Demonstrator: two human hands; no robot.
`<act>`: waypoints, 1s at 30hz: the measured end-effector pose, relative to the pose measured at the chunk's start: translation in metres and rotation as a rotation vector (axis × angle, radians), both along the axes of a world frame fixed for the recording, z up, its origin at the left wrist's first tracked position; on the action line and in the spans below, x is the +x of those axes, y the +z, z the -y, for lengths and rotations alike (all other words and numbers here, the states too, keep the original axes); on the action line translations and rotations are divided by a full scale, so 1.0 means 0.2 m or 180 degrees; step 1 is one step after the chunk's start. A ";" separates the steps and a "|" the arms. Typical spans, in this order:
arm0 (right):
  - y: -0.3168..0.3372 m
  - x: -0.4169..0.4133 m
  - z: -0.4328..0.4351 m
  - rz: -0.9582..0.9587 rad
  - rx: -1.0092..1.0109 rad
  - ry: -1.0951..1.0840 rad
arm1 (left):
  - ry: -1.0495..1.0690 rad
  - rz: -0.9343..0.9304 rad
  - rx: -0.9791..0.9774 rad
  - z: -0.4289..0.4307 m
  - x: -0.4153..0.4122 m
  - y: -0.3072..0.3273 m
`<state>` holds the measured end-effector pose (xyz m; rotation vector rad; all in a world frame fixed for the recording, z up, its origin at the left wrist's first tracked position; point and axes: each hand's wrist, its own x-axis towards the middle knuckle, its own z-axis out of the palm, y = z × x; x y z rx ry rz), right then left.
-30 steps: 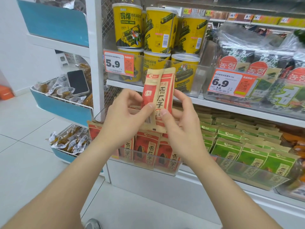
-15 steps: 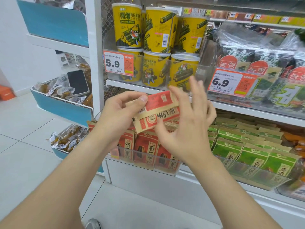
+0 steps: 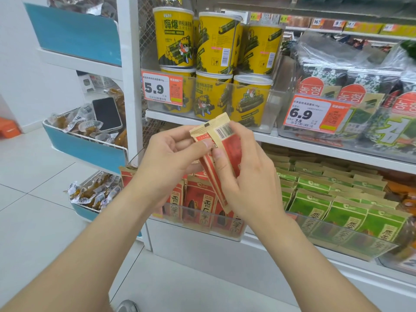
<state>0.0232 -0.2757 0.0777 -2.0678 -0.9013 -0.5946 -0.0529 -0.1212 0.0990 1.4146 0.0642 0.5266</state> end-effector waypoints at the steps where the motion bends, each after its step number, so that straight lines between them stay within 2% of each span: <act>1: 0.00 0.00 0.00 0.0097 0.0088 -0.0015 | 0.0033 -0.0043 0.0060 0.01 0.00 0.00; 3: -0.01 0.02 -0.01 0.0322 0.0224 -0.0052 | 0.0071 -0.0097 0.0109 0.02 0.00 0.00; 9: -0.03 0.05 -0.03 0.1242 0.0076 -0.0408 | 0.0214 -0.0088 0.0278 0.08 0.00 0.01; 12: -0.04 0.06 -0.04 0.1440 0.0199 -0.0385 | 0.0232 0.0017 0.0415 0.09 -0.01 0.01; 18: 0.01 0.02 -0.03 0.1289 0.0345 -0.0410 | 0.0105 0.0119 0.0444 0.09 -0.02 0.02; 23: 0.05 0.05 -0.02 0.1751 0.0260 -0.0367 | 0.0431 0.0181 0.0394 0.09 -0.01 0.01; 25: 0.05 0.04 -0.02 0.1761 0.0221 -0.0345 | 0.0509 0.0182 0.0423 0.09 -0.01 0.02; 28: 0.04 0.03 -0.04 0.1586 0.0217 -0.0484 | 0.0562 0.0193 0.0405 0.10 0.00 0.02; 30: 0.04 0.04 -0.04 0.1149 0.0497 -0.0375 | 0.0492 0.0174 0.0296 0.10 0.00 0.01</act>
